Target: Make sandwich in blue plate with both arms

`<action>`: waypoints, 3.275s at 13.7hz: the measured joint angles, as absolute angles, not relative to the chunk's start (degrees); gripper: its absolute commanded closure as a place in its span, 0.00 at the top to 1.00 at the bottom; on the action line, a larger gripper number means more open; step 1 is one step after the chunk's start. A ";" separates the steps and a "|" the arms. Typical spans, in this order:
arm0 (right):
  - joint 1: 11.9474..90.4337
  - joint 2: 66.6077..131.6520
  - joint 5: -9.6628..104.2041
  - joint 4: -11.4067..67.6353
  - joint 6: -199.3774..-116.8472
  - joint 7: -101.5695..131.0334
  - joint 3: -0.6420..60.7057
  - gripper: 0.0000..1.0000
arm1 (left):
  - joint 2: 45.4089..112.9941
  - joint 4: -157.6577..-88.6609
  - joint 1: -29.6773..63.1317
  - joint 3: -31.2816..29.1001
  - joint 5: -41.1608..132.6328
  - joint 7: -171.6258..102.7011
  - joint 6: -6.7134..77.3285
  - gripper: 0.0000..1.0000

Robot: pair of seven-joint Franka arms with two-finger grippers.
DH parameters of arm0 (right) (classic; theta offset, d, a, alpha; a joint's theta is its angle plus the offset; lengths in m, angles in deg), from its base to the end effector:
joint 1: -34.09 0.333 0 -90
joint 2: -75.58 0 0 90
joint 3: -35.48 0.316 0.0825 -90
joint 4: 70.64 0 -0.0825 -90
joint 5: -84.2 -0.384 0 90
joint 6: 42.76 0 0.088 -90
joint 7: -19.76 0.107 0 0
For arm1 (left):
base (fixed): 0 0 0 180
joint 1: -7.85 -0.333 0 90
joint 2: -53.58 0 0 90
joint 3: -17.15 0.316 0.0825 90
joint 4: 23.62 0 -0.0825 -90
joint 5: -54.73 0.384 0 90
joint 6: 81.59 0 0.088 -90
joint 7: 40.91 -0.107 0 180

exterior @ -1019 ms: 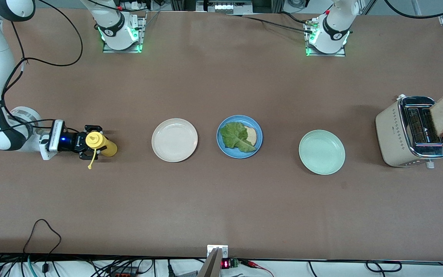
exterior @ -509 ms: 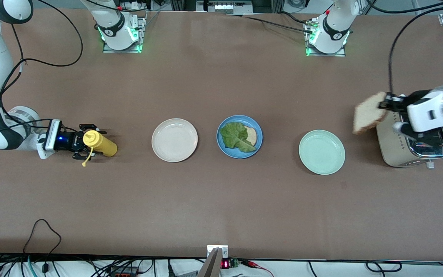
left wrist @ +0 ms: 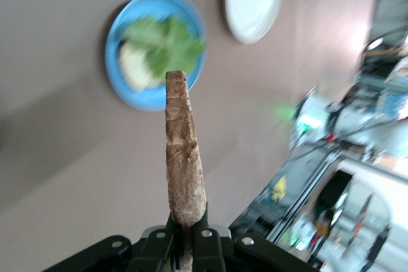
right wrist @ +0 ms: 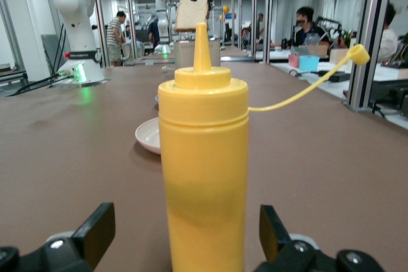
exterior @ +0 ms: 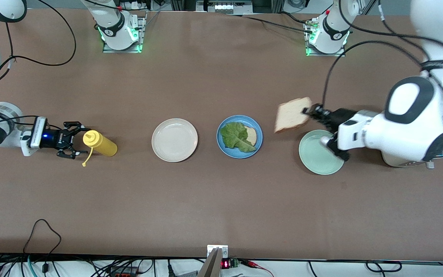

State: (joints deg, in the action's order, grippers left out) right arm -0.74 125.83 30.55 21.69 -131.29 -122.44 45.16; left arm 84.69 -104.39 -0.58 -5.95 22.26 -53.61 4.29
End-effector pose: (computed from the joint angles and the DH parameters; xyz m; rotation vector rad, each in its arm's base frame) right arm 0.5790 -0.1841 0.1272 -1.3854 -1.3639 -1.0481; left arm 0.6350 -0.1775 0.4108 2.2789 -0.4450 -0.5082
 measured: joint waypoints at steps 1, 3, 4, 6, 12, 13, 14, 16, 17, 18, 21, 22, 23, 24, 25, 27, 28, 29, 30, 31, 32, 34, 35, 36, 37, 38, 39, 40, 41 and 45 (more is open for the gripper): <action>-0.84 125.16 32.09 20.60 -131.31 -120.68 45.15 1.00 | 85.99 -105.11 0.86 -6.06 19.78 -53.69 8.56 0.03; -0.62 121.96 35.81 18.69 -131.43 -114.71 45.26 1.00 | 88.46 -106.85 3.92 -6.14 16.18 -53.63 16.11 0.07; -0.31 119.42 37.96 18.18 -131.83 -110.92 45.34 1.00 | 89.57 -108.53 4.94 -6.21 13.34 -53.71 19.69 0.06; 1.01 113.46 42.57 17.73 -133.06 -102.79 45.56 1.00 | 91.37 -113.16 5.97 -6.35 7.00 -56.75 26.37 0.05; 9.09 96.62 59.70 17.69 -136.86 -68.99 45.84 1.00 | 93.16 -122.39 5.59 -6.24 -5.40 -69.32 30.08 0.05; 10.93 94.07 62.76 17.71 -136.92 -61.76 45.90 1.00 | 93.44 -123.14 5.61 -6.24 -5.92 -70.52 30.22 0.05; 12.84 91.74 65.33 17.76 -136.92 -54.85 45.94 1.00 | 93.77 -123.80 5.60 -6.24 -6.13 -71.95 30.33 0.05; 16.57 88.04 68.89 17.93 -136.88 -42.44 46.00 1.00 | 94.28 -124.61 5.60 -6.24 -6.26 -74.28 30.68 0.05; 18.24 86.73 70.48 18.05 -136.85 -36.19 46.01 1.00 | 94.62 -124.72 5.60 -6.24 -6.26 -75.17 30.97 0.05; 19.65 85.83 72.24 18.19 -136.84 -30.39 46.02 1.00 | 95.12 -124.78 5.60 -6.24 -6.26 -76.48 31.56 0.05; 24.28 83.94 76.79 18.42 -136.86 -11.67 46.05 1.00 | 97.51 -124.79 5.59 -6.23 -6.45 -80.89 32.66 0.18; 26.02 83.29 77.86 18.44 -136.86 -5.04 46.07 1.00 | 98.19 -124.78 5.58 -6.23 -6.56 -81.82 33.05 0.69; 27.80 82.65 79.10 18.47 -136.86 0.94 46.12 1.00 | 98.64 -124.76 5.57 -6.22 -6.67 -82.36 33.61 1.00; 29.58 81.99 80.54 18.51 -136.86 5.95 46.17 1.00 | 98.78 -124.72 5.52 -6.22 -6.71 -82.79 34.02 1.00; 31.03 81.48 81.61 18.55 -136.85 9.90 46.21 1.00 | 98.73 -124.52 5.38 -6.17 -6.70 -83.12 34.31 1.00; 32.46 80.53 82.36 18.61 -136.85 15.35 46.21 1.00 | 98.29 -123.83 4.73 -5.95 -3.90 -83.68 34.57 1.00; 32.49 80.20 82.41 18.61 -136.85 16.63 46.14 1.00 | 97.76 -123.48 4.05 -5.89 -0.71 -83.72 34.58 1.00; 32.44 80.02 82.42 18.61 -136.86 17.61 45.82 1.00 | 96.89 -123.22 3.17 -5.85 2.87 -83.72 34.57 1.00; 32.26 79.92 82.46 18.54 -136.97 19.09 45.44 1.00 | 95.73 -123.01 2.15 -5.82 6.44 -83.72 34.36 1.00; 32.01 79.82 82.81 18.12 -137.24 21.95 45.12 1.00 | 94.25 -122.88 1.13 -5.80 9.69 -83.70 33.61 1.00; 31.82 79.68 83.58 17.22 -137.36 25.62 44.93 1.00 | 92.59 -122.80 0.30 -5.77 12.75 -83.40 32.12 1.00; 31.74 78.95 84.43 15.97 -137.05 29.77 44.83 1.00 | 89.05 -122.50 -1.28 -5.66 20.25 -81.67 29.10 1.00; 31.74 78.32 84.44 15.94 -136.13 30.57 44.69 1.00 | 87.49 -121.69 -2.04 -5.61 24.31 -80.76 26.49 1.00; 31.73 77.74 84.44 15.96 -135.26 30.86 44.50 1.00 | 86.24 -120.26 -2.56 -5.54 28.51 -79.59 23.40 1.00; 31.71 77.23 84.43 16.03 -134.80 30.92 44.35 1.00 | 85.32 -118.18 -2.94 -5.38 33.36 -78.08 20.52 1.00; 31.69 76.90 84.43 16.12 -134.55 30.92 44.30 1.00 | 84.69 -115.93 -3.27 -5.27 37.63 -76.50 17.80 1.00; 31.69 76.70 84.43 16.28 -134.52 30.89 44.30 1.00 | 84.37 -113.64 -3.53 -5.22 40.42 -74.83 15.10 1.00; 31.66 76.65 84.43 16.38 -134.52 30.67 44.28 1.00 | 84.26 -111.71 -3.62 -5.10 42.19 -73.03 12.41 1.00; 31.48 76.65 84.43 16.50 -134.52 30.19 44.25 1.00 | 84.21 -109.95 -3.64 -5.00 44.04 -70.97 9.98 1.00; 29.96 76.66 83.52 16.90 -134.51 27.40 44.18 1.00 | 80.51 -102.85 -3.14 -5.59 52.77 -56.97 0.13 1.00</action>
State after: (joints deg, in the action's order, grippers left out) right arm 29.96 76.66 83.52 16.90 -134.51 27.40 44.18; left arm 80.51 -102.85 -3.14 -5.59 52.77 -56.97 0.13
